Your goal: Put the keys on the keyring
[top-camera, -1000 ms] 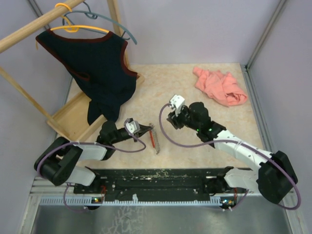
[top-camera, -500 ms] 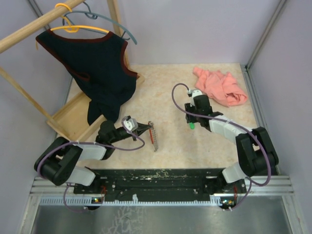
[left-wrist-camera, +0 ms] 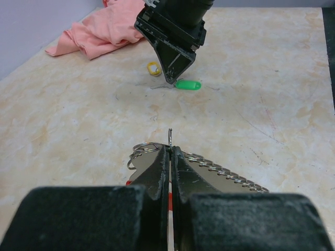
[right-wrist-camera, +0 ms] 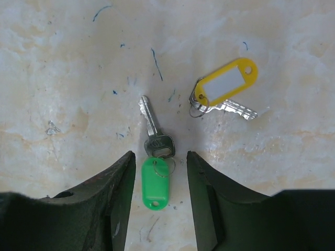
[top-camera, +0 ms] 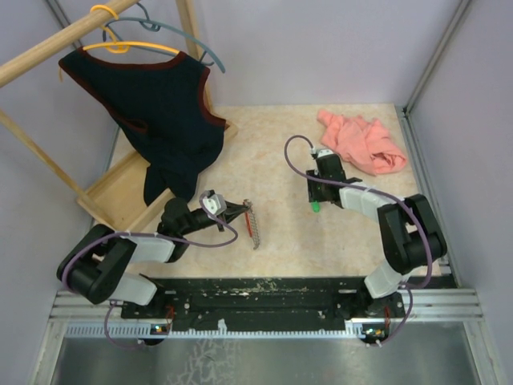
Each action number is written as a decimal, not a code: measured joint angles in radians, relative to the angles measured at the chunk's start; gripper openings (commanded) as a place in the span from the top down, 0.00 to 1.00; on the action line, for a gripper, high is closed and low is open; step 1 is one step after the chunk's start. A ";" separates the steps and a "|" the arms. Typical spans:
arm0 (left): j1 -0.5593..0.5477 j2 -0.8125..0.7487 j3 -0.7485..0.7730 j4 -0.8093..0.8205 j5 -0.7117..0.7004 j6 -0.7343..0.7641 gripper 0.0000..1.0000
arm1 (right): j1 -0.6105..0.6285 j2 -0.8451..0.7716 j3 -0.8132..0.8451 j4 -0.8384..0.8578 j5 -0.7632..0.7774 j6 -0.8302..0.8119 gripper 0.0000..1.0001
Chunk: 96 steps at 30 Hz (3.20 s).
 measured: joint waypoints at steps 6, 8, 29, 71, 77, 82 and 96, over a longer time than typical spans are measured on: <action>0.000 0.008 0.000 0.000 0.009 0.000 1.00 | 0.000 0.041 0.017 -0.050 -0.024 -0.001 0.55; 0.000 0.008 0.000 0.000 0.010 0.000 1.00 | 0.000 0.052 0.028 -0.066 -0.039 -0.001 0.58; 0.000 0.007 0.000 -0.003 0.013 0.000 1.00 | 0.162 0.058 0.131 -0.193 -0.038 -0.027 0.74; 0.000 0.007 0.000 -0.005 0.021 0.000 1.00 | 0.165 0.159 0.202 -0.248 0.035 -0.056 0.88; 0.000 0.007 0.000 -0.005 0.021 0.000 1.00 | 0.166 0.159 0.202 -0.255 0.050 -0.060 1.00; 0.000 0.007 0.000 -0.005 0.021 -0.001 1.00 | 0.166 0.153 0.201 -0.256 0.029 -0.062 1.00; 0.000 0.006 0.000 -0.005 0.021 0.000 1.00 | 0.167 -0.026 0.174 -0.230 -0.091 -0.075 0.76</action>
